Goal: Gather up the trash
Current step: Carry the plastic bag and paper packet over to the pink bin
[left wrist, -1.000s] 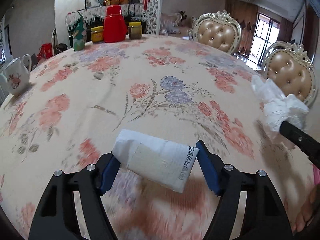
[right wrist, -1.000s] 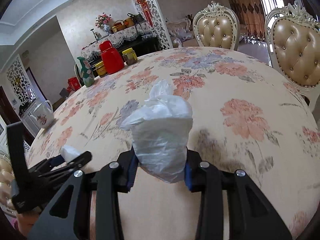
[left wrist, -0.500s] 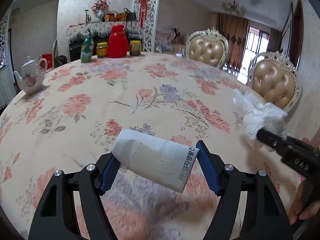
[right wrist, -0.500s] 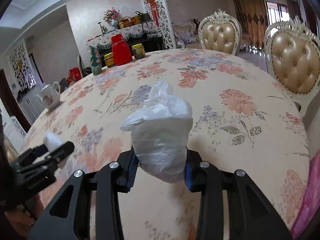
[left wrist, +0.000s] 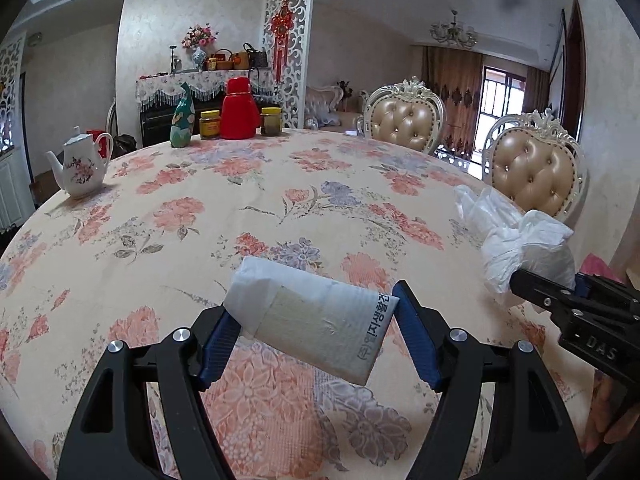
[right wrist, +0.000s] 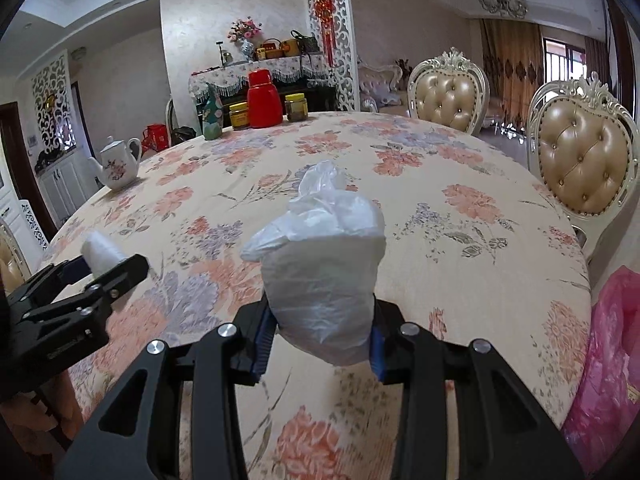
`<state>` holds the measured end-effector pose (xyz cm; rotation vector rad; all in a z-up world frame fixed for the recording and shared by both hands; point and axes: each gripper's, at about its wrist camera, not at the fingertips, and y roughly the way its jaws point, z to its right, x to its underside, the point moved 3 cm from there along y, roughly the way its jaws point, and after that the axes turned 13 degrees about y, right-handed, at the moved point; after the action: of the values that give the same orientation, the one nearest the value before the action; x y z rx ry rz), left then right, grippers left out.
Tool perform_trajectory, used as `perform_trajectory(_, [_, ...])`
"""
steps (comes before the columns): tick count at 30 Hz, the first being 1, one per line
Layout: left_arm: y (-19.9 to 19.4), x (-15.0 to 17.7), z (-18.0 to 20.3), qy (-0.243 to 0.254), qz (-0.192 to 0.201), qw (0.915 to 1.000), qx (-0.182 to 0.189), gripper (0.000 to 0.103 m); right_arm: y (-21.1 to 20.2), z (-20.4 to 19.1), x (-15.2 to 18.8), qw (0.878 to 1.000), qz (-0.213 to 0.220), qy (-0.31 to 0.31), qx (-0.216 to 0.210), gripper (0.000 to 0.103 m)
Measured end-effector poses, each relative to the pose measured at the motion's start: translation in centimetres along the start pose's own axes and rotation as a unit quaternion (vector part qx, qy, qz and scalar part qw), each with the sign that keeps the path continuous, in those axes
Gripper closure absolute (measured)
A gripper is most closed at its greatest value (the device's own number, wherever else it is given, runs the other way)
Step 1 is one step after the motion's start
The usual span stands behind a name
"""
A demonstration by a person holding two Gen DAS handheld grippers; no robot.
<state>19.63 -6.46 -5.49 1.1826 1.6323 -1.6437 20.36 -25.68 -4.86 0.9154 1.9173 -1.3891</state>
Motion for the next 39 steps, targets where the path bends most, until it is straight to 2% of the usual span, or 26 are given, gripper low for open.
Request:
perform_trajectory(9, [-0.5,0.3,1.5,0.018,0.004,0.9998,0.008,0.034,-1.4,0.7,0.8,1.0,0.003,0.005,0.001,0.065])
perform_trajectory(18, [-1.0,-0.2,3.3,0.034,0.01,0.9991,0.022,0.034,-3.1,3.1,1.0,1.0,0.016,0.021,0.008,0.065])
perform_trajectory(31, [-1.1,-1.7,8.2,0.077,0.025,0.9951,0.056,0.034,-6.3,7.0,0.8,0.998,0.044,0.038,0.022,0.064])
perform_trajectory(39, [-0.6,-2.8,12.5,0.114,0.032,0.9887,0.091,0.034,-7.8,10.2,0.9,0.996,0.056,0.054,0.042,0.064])
